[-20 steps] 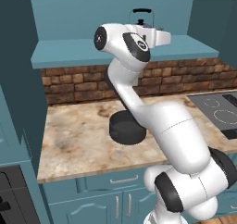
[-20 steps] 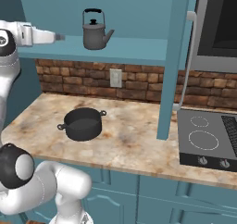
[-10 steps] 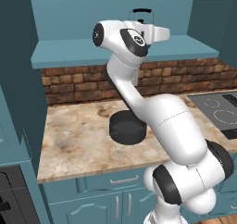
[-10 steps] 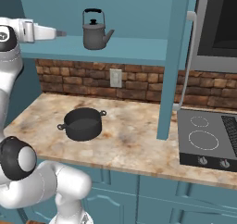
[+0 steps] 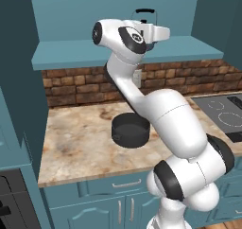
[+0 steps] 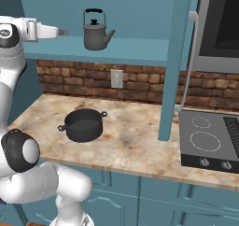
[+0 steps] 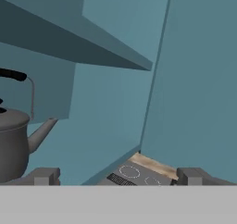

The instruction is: Pick the kettle from the cabinet and place it on a stove burner. Then pick the pot from the counter and place it on another stove burner. Finally, turn both burners on.

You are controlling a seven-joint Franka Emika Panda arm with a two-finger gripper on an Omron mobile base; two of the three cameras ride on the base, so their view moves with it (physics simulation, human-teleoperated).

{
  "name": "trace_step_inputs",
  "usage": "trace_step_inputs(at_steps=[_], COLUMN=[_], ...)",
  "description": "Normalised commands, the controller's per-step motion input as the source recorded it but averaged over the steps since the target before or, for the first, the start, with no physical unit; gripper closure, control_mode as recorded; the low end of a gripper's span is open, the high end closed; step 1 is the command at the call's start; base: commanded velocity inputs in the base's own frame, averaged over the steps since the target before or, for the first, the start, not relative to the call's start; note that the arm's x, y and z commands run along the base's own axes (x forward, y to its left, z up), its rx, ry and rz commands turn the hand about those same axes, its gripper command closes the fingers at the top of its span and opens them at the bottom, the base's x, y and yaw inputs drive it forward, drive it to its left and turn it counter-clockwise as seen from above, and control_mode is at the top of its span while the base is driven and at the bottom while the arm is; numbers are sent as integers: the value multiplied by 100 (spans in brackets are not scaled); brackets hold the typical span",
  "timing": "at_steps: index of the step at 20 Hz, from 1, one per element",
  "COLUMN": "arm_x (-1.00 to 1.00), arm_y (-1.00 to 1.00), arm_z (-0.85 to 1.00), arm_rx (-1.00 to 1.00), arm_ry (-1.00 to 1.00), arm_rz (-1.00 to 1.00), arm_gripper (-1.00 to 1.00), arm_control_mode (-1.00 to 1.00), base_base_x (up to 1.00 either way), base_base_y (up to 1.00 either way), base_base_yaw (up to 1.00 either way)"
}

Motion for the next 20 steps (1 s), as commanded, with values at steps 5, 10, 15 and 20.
trace_step_inputs(at_steps=[5, 10, 15, 20], arm_x=[8, 14, 13, 13], arm_y=[1, 2, 5, 13], arm_z=[0, 0, 0, 0], arm_rx=[0, 0, 0, 0], arm_ry=[0, 0, 0, 0], arm_rz=[0, 0, 0, 0], arm_gripper=[-100, -100, -100, -100], arm_control_mode=[-100, -100, -100, -100], base_base_x=[0, 0, 0, 0], base_base_y=[0, 0, 0, 0], base_base_yaw=[0, 0, 0, 0])
